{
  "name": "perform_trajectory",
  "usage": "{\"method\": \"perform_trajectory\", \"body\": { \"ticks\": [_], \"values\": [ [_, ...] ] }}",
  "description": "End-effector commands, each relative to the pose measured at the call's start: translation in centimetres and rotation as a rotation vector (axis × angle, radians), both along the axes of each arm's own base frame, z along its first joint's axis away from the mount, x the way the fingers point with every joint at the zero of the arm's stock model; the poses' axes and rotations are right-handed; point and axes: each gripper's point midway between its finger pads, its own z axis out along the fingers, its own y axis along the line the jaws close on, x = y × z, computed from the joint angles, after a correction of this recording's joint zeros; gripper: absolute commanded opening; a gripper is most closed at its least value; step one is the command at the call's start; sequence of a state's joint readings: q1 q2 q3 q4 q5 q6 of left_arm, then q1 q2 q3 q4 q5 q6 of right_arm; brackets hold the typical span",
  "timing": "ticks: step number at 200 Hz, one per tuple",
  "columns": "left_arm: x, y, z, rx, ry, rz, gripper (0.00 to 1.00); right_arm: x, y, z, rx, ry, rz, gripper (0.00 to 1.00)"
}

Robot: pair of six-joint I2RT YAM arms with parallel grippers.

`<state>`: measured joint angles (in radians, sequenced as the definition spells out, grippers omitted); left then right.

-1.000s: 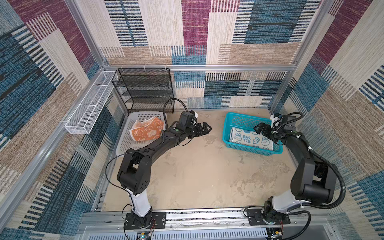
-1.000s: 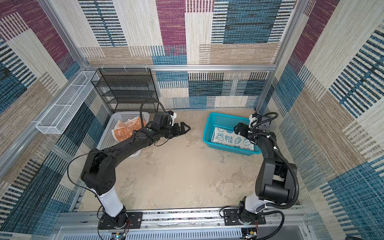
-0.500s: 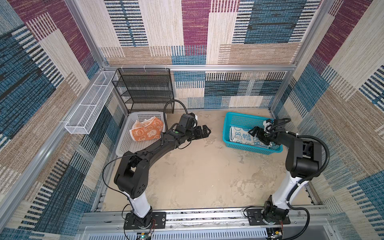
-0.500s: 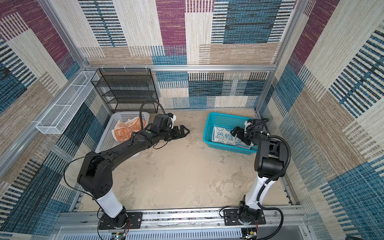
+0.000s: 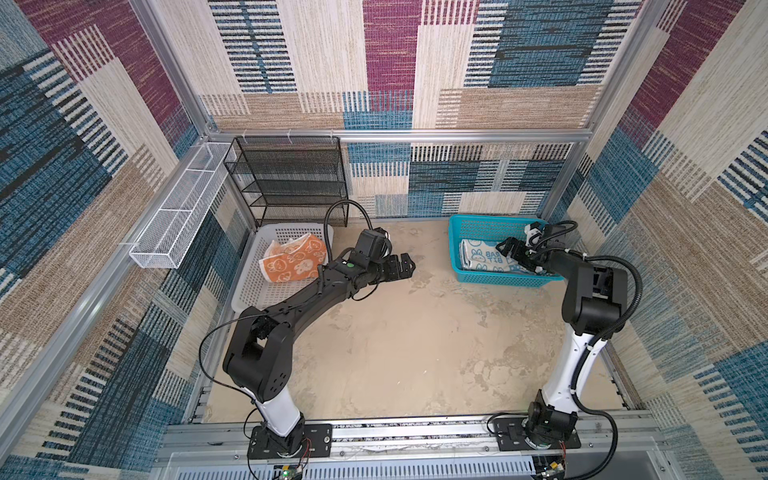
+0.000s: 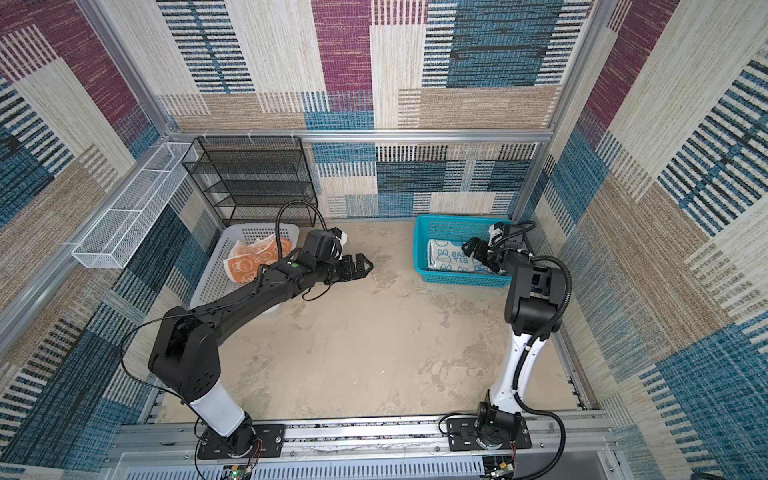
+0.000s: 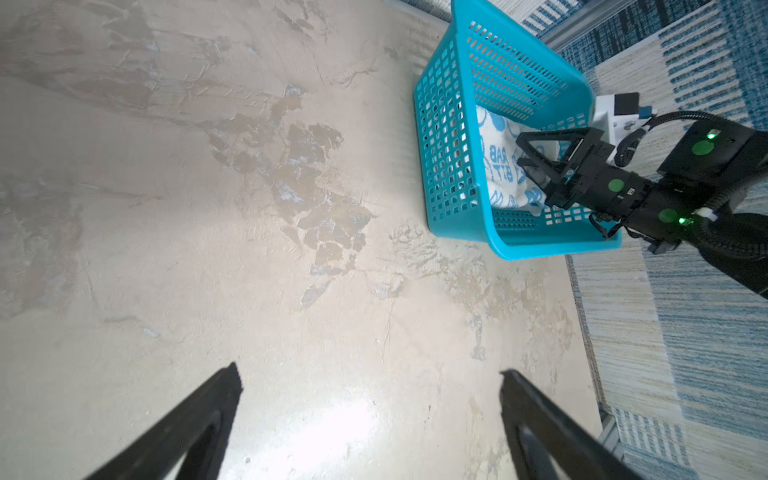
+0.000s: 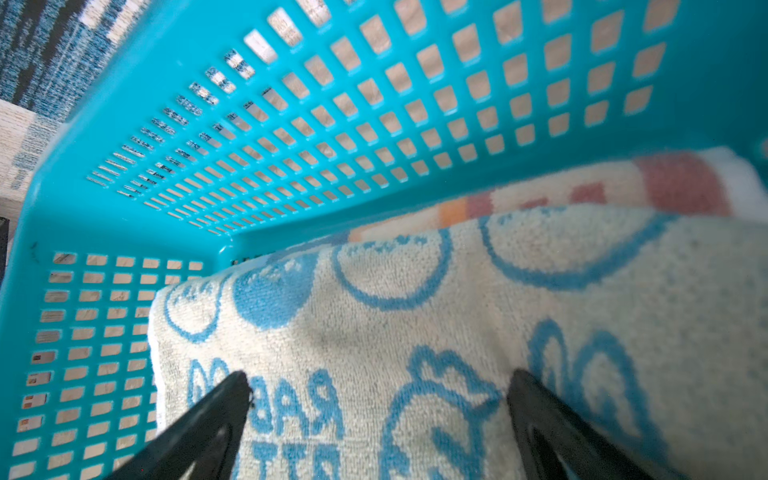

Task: Fold and stack the towels
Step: 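Open the right gripper and press the rabbit towel flat in the basket, then reach the left gripper into the white basket while the right gripper withdraws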

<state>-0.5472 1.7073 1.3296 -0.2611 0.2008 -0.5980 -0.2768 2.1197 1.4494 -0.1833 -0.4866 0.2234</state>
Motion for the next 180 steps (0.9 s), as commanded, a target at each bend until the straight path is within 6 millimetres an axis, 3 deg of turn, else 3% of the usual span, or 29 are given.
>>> {"method": "perform_trajectory", "body": {
  "ticks": [1,42,82,115,154,174,180],
  "values": [
    [0.4,1.4,0.9,0.076,-0.041,0.027,1.00,-2.6,-0.2,-0.6,0.002,0.125,-0.047,0.99],
    [0.3,3.4,3.9,0.151,-0.106,0.077,1.00,-2.8,-0.1,6.0,-0.023,0.016,-0.051,0.99],
    [-1.0,6.7,7.4,0.233,-0.211,0.136,1.00,-3.4,2.0,11.3,-0.057,-0.066,-0.028,0.99],
    [-2.4,10.6,8.6,0.314,-0.286,0.204,1.00,-3.6,6.8,17.6,-0.155,-0.176,-0.018,0.99],
    [-4.0,17.1,8.6,0.343,-0.267,0.357,1.00,-4.0,15.4,26.4,-0.252,-0.330,0.028,0.99],
    [-4.7,19.8,8.1,0.369,-0.225,0.408,1.00,-4.9,20.3,30.3,-0.117,-0.480,0.157,0.99],
    [-4.8,20.5,7.8,0.375,-0.206,0.419,1.00,-5.3,21.0,30.2,-0.037,-0.490,0.162,0.99]
  ]
}}
